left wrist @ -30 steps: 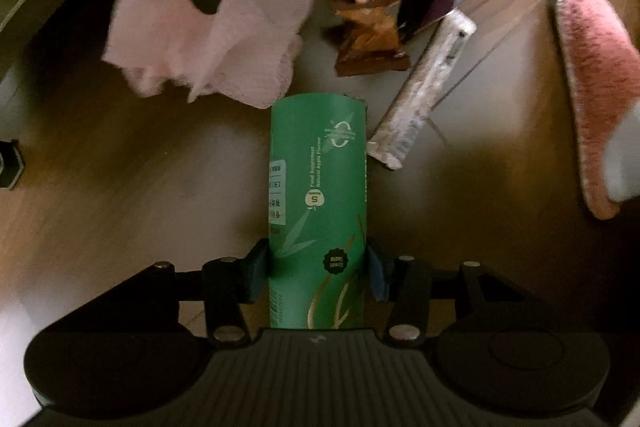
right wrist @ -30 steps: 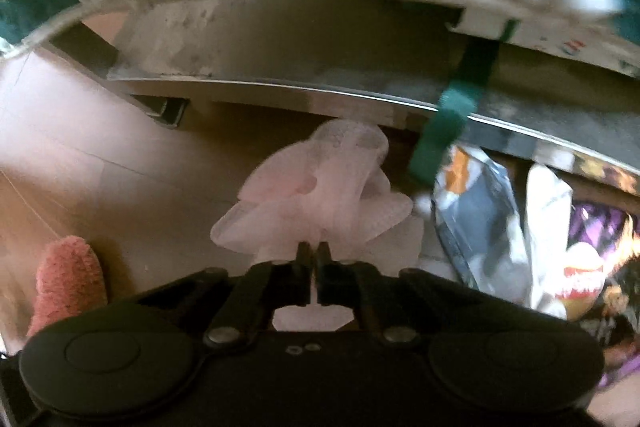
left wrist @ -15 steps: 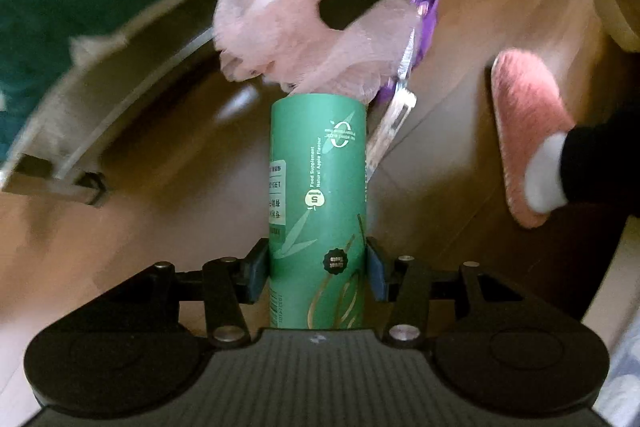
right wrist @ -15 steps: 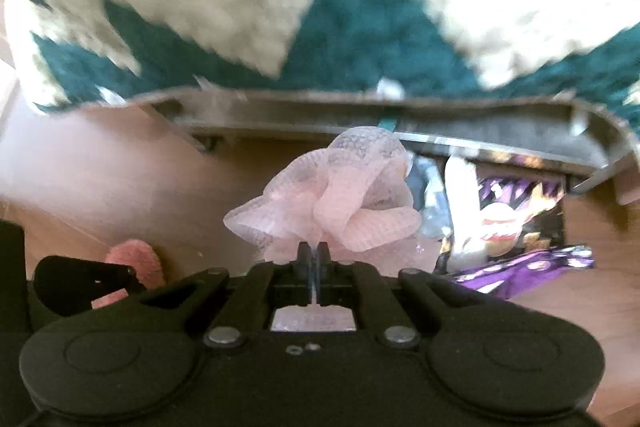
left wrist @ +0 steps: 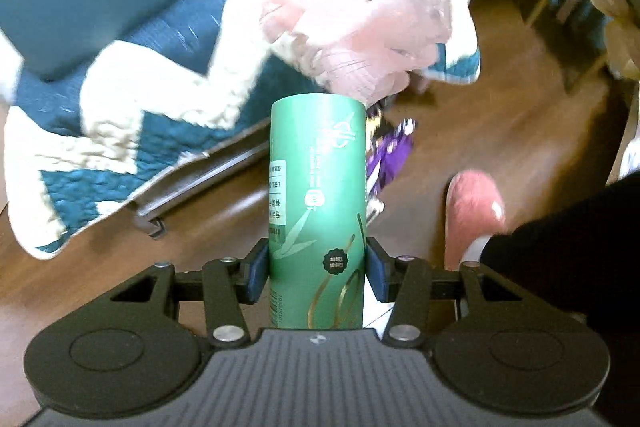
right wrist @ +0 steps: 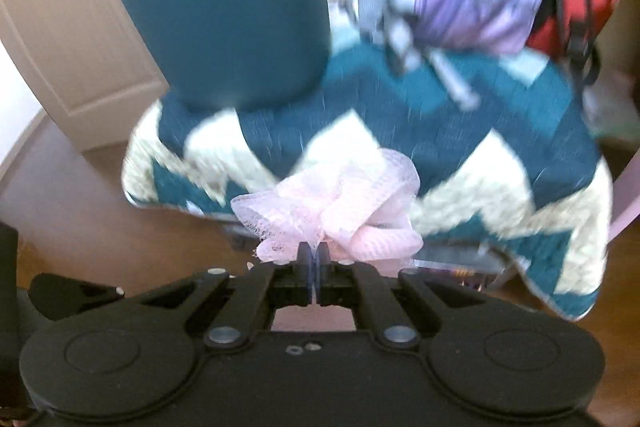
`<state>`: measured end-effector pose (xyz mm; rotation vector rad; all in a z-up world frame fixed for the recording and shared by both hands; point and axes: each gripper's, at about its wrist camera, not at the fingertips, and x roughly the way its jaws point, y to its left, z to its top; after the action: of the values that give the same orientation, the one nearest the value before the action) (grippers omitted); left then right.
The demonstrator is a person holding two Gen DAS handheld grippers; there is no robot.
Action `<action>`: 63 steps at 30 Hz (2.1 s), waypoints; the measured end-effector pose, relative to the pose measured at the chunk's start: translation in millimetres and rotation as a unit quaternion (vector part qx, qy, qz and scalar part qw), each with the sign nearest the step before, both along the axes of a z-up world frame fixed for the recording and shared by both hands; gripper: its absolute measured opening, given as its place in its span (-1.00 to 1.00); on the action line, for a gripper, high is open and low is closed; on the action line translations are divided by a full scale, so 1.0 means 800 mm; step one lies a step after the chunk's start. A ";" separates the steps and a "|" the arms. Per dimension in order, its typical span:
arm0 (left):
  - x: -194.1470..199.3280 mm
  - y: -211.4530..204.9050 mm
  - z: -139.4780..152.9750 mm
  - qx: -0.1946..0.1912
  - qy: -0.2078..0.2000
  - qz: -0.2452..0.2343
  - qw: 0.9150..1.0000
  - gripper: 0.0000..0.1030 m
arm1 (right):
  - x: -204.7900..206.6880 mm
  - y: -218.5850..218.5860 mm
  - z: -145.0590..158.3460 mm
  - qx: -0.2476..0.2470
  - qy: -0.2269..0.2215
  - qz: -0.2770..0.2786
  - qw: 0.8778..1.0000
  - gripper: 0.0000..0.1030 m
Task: Collect trash
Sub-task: 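Lift tube and puff to the teal wastebasket and open both grippers over it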
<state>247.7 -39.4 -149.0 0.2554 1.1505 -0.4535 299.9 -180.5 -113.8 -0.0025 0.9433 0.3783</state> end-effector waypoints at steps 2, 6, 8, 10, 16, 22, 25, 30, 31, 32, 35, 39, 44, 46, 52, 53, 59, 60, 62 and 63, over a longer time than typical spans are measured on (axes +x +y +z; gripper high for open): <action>-0.007 0.005 0.033 -0.009 -0.020 0.016 1.000 -0.06 | -0.012 -0.004 0.033 -0.001 -0.026 0.006 1.000 -0.98; -0.020 0.013 0.084 -0.013 -0.058 0.035 0.998 -0.06 | -0.038 -0.009 0.096 -0.006 -0.071 0.015 0.997 -0.98; -0.023 0.020 0.111 -0.019 -0.074 0.044 0.996 -0.06 | -0.048 -0.010 0.122 -0.008 -0.090 0.018 0.996 -0.98; -0.027 0.024 0.132 -0.021 -0.090 0.052 0.994 -0.06 | -0.058 -0.012 0.147 -0.008 -0.109 0.019 0.994 -0.98; -0.034 0.041 0.192 -0.015 -0.143 0.077 0.987 -0.06 | -0.066 -0.009 0.210 -0.017 -0.165 0.018 0.986 -0.98; -0.021 0.060 0.256 0.007 -0.191 0.101 0.976 -0.06 | -0.053 0.001 0.274 -0.021 -0.212 0.025 0.977 -0.98; -0.005 0.067 0.289 0.017 -0.210 0.117 0.970 -0.06 | -0.039 0.011 0.298 -0.020 -0.230 0.031 0.973 -0.98; 0.036 0.086 0.341 0.012 -0.242 0.147 0.959 -0.06 | -0.012 0.029 0.330 -0.019 -0.251 0.040 0.967 -0.98; 0.044 0.091 0.350 0.008 -0.247 0.153 0.957 -0.06 | -0.003 0.031 0.336 -0.012 -0.252 0.039 0.967 -0.98; 0.052 0.095 0.358 0.005 -0.251 0.161 0.954 -0.06 | -0.001 0.033 0.342 -0.004 -0.251 0.038 0.967 -0.98; 0.085 0.108 0.379 -0.005 -0.261 0.181 0.948 -0.06 | 0.020 0.041 0.354 -0.001 -0.258 0.038 0.965 -0.98; 0.127 0.116 0.396 -0.001 -0.276 0.196 0.941 -0.06 | 0.053 0.056 0.365 0.002 -0.265 0.039 0.963 -0.98; 0.183 0.117 0.406 0.008 -0.288 0.208 0.935 -0.06 | 0.091 0.084 0.367 0.003 -0.270 0.043 0.962 -0.99; 0.206 0.120 0.407 0.000 -0.285 0.213 0.934 -0.06 | 0.108 0.099 0.366 0.005 -0.270 0.041 0.962 -0.99; 0.265 0.133 0.395 -0.010 -0.267 0.227 0.936 -0.06 | 0.161 0.138 0.349 0.015 -0.259 0.038 0.965 -0.99; 0.274 0.135 0.389 -0.011 -0.260 0.229 0.938 -0.06 | 0.170 0.142 0.344 0.015 -0.255 0.040 0.966 -0.99; 0.320 0.143 0.349 -0.014 -0.223 0.234 0.946 -0.06 | 0.208 0.162 0.297 0.004 -0.218 0.056 0.974 -0.99; 0.325 0.142 0.344 -0.013 -0.219 0.230 0.948 -0.06 | 0.212 0.164 0.290 0.002 -0.212 0.059 0.975 -0.99; 0.330 0.140 0.332 -0.006 -0.207 0.227 0.952 -0.06 | 0.215 0.168 0.274 -0.005 -0.198 0.068 0.978 -0.99; 0.334 0.140 0.325 -0.005 -0.199 0.224 0.954 -0.06 | 0.217 0.169 0.267 -0.009 -0.191 0.072 0.979 -0.99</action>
<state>515.0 72.6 111.3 0.0649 0.7762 0.0006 473.4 -44.9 100.0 -0.1556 0.5672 0.4837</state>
